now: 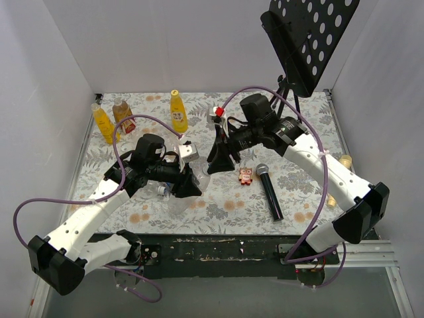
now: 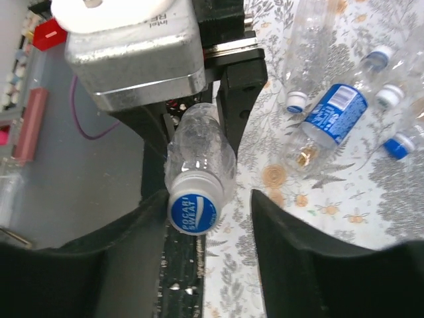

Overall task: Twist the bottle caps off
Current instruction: Unscrew the bottle cap from the plastic bottle.

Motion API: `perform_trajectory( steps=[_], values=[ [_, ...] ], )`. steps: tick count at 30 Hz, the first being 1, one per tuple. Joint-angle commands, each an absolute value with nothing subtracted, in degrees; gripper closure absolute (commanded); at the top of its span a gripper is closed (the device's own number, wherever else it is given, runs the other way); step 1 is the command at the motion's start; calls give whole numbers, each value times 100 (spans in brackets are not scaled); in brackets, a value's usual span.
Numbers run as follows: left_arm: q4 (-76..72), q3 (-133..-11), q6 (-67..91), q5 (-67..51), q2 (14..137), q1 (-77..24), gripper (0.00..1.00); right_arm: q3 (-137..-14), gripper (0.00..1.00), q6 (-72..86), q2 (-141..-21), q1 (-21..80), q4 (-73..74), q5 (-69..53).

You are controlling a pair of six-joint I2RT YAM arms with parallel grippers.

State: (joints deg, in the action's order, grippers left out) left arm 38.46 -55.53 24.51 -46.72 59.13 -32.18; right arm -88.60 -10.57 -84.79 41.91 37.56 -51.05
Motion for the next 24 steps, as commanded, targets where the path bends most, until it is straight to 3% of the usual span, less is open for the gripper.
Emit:
perform_trajectory(
  steps=[1,5,8,12,15,20,22,24],
  values=[
    [3735,-5511,2479,-4623,5783,-3190,100,-9140,51,-1133,-8499,4280,3867,-5106],
    [3735,-5484,2461,-4605,5766,-3190,100,-9491,88,-1677,-8631,4315,4366,-5159],
    [3735,-5449,2400,-4623,5722,-3199,100,-10026,99,-2685,-8771,4342,5164,-5334],
    [3683,-5388,2329,-4798,5669,-3190,100,-11116,99,-6510,-9140,4561,7517,-5660],
    [3639,-5405,2329,-4913,5686,-3190,100,-10532,99,-8387,-8738,4938,7462,-4995],
    [3621,-5432,2329,-4966,5687,-3190,100,-10397,99,-8447,-8674,5265,6706,-4052],
    [3612,-5423,2329,-4948,5660,-3190,100,-10477,91,-8079,-8736,5265,6645,-4060],
    [3586,-5414,2338,-4948,5651,-3190,100,-10284,65,-7309,-8658,5256,6251,-4201]
  ],
)
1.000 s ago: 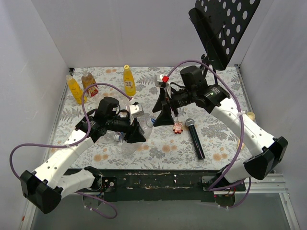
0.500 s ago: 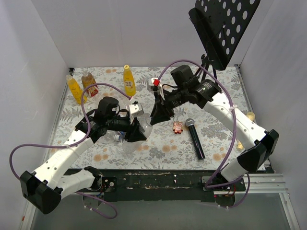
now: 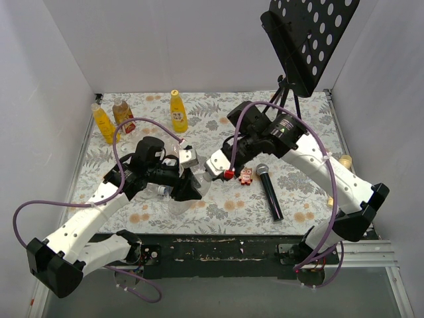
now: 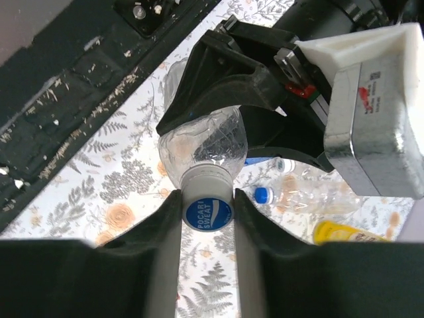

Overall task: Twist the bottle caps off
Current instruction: Unscrew the bottle cap from the plastic bottle.

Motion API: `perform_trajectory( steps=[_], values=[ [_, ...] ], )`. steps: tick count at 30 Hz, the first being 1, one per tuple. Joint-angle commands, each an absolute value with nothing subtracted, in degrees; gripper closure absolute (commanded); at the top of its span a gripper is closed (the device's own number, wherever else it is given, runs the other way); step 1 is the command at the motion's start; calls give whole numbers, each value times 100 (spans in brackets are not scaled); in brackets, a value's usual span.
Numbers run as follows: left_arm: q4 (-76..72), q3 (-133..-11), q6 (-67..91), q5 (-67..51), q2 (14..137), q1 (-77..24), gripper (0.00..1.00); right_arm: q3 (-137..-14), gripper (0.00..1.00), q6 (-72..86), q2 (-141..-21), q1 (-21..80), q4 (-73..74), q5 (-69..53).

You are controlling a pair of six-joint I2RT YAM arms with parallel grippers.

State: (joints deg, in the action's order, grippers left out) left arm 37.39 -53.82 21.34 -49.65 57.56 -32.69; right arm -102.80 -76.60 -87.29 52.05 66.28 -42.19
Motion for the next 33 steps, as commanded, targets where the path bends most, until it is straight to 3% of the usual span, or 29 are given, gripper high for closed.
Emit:
perform_trajectory(
  steps=[1,2,4,6,12,15,23,29,31,32,33],
  values=[
    [3577,-5405,2338,-4948,5660,-3190,100,-10170,53,-6938,-8588,5256,5936,-4210],
    [3577,-5397,2338,-4957,5669,-3190,100,-10030,41,-6491,-8517,5256,5611,-4184],
    [3568,-5379,2347,-4957,5660,-3190,100,-9870,28,-5654,-8359,5212,5143,-4139],
    [3559,-5353,2355,-4948,5669,-3190,100,-9905,23,-5083,-8288,5055,5002,-4323],
    [3507,-5317,2469,-4790,5546,-3190,100,-9424,18,-2767,-7727,4106,4073,-5167],
    [3454,-5274,2540,-4711,5502,-3190,100,-8913,16,-1024,-7559,3876,3323,-4704],
    [3375,-5300,2637,-4623,5546,-3190,100,-9140,18,-466,-8270,4253,3770,-4755],
    [3349,-5282,2654,-4544,5537,-3190,100,-9466,34,-773,-8604,4623,4052,-4386],
    [3349,-5265,2646,-4526,5537,-3190,100,-9527,54,-887,-8613,4649,4095,-4359],
    [3349,-5256,2646,-4500,5537,-3190,100,-9562,74,-1001,-8613,4641,4122,-4359],
    [3349,-5238,2637,-4483,5546,-3190,100,-9597,83,-1080,-8596,4641,4148,-4368]
  ],
)
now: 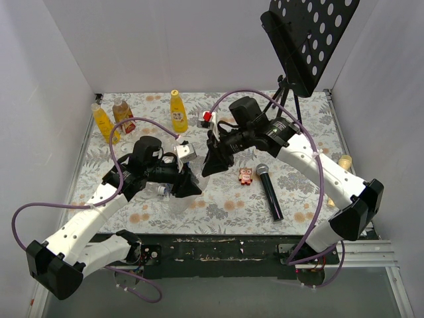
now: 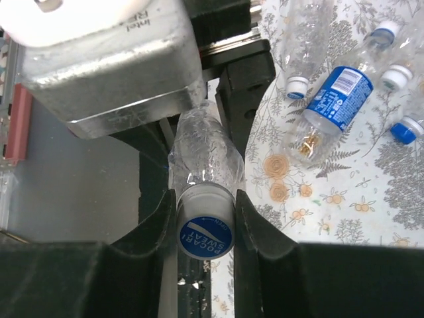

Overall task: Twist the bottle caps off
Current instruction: Unscrew the bottle cap from the plastic bottle.

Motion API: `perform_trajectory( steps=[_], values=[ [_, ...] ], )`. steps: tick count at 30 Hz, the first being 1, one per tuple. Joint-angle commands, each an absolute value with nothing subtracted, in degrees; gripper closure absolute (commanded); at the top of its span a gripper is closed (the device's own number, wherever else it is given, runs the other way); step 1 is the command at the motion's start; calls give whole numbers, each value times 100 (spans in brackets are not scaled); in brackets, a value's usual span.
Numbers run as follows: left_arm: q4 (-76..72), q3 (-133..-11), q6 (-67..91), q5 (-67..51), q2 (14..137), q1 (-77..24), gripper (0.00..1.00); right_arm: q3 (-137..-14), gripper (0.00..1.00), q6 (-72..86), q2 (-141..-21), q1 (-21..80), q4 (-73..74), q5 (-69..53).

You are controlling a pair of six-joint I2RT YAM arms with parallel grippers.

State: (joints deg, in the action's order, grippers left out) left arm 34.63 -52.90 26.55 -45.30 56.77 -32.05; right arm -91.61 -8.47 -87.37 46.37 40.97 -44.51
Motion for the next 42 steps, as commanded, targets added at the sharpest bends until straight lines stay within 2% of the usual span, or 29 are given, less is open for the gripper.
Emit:
perform_trajectory(
  steps=[1,4,6,9,11,14,17,19,20,23,25,28,33,35,42],
  values=[
    [3349,-5230,2628,-4482,5546,-3199,100,-9615,88,-1194,-8587,4649,4166,-4377],
    [3375,-5221,2610,-4500,5546,-3190,100,-9729,96,-1615,-8560,4641,4350,-4596],
    [3410,-5256,2584,-4552,5546,-3190,100,-9939,99,-2316,-8613,4641,4718,-4938],
    [3445,-5273,2532,-4771,5555,-3190,100,-10317,99,-4789,-8718,4676,6226,-5711],
    [3480,-5291,2496,-4947,5581,-3190,100,-10467,96,-7466,-8763,4746,7510,-5959],
    [3480,-5309,2496,-5036,5634,-3190,100,-10100,94,-8437,-8544,5009,7227,-5118],
    [3480,-5309,2505,-5036,5643,-3190,100,-10072,92,-8122,-8534,5054,6794,-4904],
    [3472,-5291,2505,-5027,5625,-3190,100,-10230,85,-7614,-8613,5045,6681,-5001],
    [3463,-5282,2505,-5019,5616,-3190,100,-10248,79,-7159,-8639,5045,6514,-5010],
    [3445,-5247,2505,-5018,5599,-3190,100,-10143,49,-5858,-8605,5036,5935,-4914],
    [3445,-5230,2505,-5019,5616,-3199,100,-10020,33,-5111,-8491,4975,5583,-4922],
    [3437,-5212,2496,-5010,5607,-3190,100,-9818,22,-4309,-8254,4721,5082,-5150],
    [3384,-5159,2575,-4949,5537,-3190,100,-9248,19,-2581,-7744,3957,3941,-5879],
    [3358,-5150,2601,-4904,5520,-3190,100,-8800,18,-1665,-7498,3815,3316,-5706],
    [3278,-5142,2672,-4843,5563,-3190,100,-8604,23,-659,-7769,3876,3225,-5336]
  ],
)
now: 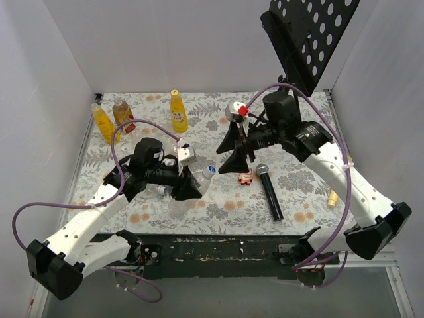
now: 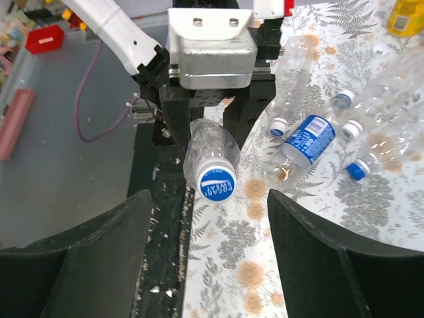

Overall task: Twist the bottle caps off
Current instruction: Unscrew the bottle cap from the plastic bottle.

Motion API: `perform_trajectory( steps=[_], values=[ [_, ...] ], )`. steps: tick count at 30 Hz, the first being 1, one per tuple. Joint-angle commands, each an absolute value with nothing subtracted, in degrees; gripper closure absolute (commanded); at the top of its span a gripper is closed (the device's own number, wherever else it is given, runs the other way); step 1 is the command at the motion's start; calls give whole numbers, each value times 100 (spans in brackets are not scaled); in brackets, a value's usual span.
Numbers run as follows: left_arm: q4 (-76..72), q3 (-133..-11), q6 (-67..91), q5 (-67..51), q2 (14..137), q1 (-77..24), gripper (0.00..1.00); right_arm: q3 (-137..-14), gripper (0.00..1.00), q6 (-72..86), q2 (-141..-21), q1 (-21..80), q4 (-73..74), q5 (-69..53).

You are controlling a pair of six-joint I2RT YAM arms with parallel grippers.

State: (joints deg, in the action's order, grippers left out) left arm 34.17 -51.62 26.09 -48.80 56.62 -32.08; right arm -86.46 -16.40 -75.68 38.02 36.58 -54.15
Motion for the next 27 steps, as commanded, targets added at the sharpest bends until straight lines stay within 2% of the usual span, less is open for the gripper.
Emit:
perform_trajectory(
  steps=[1,5,8,11,14,17,19,22,24,27],
  values=[
    [3278,-5150,2681,-4825,5581,-3190,100,-8683,24,-703,-7857,3928,3339,-5239],
    [3270,-5186,2707,-4764,5590,-3190,100,-8894,29,-922,-8165,4244,3673,-4844],
    [3270,-5212,2707,-4711,5590,-3190,100,-9008,37,-1063,-8305,4412,3823,-4624],
    [3270,-5212,2707,-4685,5616,-3190,100,-9254,65,-1282,-8420,4447,4086,-4667],
    [3270,-5194,2690,-4676,5616,-3190,100,-9474,97,-1669,-8490,4474,4411,-4763],
    [3287,-5194,2672,-4684,5625,-3190,100,-9720,99,-2580,-8508,4482,4867,-5009],
    [3313,-5194,2646,-4728,5625,-3190,100,-9948,99,-3922,-8525,4491,5498,-5429],
    [3340,-5203,2610,-4886,5660,-3190,100,-10160,99,-7344,-8525,4500,7192,-5879],
    [3357,-5203,2584,-4957,5678,-3190,100,-10003,99,-8609,-8386,4526,7269,-5662],
    [3357,-5194,2575,-4966,5704,-3190,100,-9746,99,-9104,-8279,4640,6811,-5081]
  ],
)
